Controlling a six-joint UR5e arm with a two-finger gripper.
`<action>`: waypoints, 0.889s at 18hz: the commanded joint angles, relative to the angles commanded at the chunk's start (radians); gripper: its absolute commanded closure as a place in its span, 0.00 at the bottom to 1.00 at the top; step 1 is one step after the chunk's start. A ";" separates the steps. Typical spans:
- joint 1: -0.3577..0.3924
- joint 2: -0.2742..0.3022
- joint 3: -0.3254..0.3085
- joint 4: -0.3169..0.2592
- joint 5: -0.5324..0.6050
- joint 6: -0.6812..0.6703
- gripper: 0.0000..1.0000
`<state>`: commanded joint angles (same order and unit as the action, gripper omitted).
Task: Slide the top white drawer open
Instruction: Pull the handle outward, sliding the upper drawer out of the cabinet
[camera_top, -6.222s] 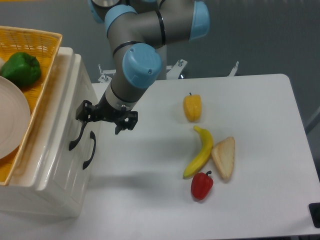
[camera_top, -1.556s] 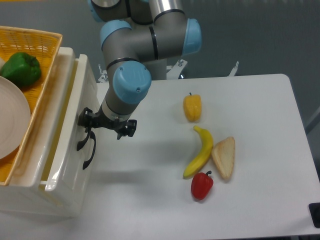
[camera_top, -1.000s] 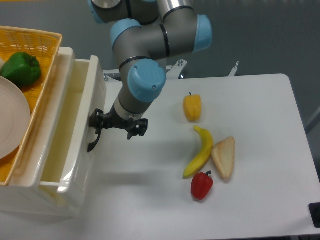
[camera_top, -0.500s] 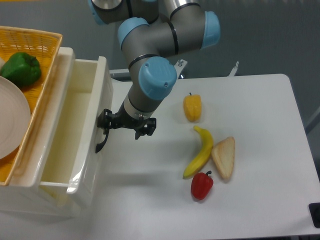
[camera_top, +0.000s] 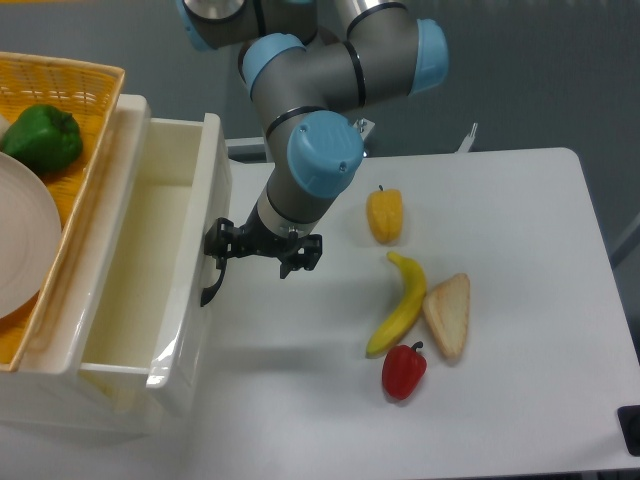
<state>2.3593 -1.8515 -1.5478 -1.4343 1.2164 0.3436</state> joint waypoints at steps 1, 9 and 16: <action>0.000 0.000 0.000 0.000 0.002 0.000 0.00; 0.012 -0.006 -0.003 -0.002 0.038 0.002 0.00; 0.025 -0.003 0.009 -0.011 0.038 0.002 0.00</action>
<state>2.3838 -1.8546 -1.5386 -1.4449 1.2548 0.3451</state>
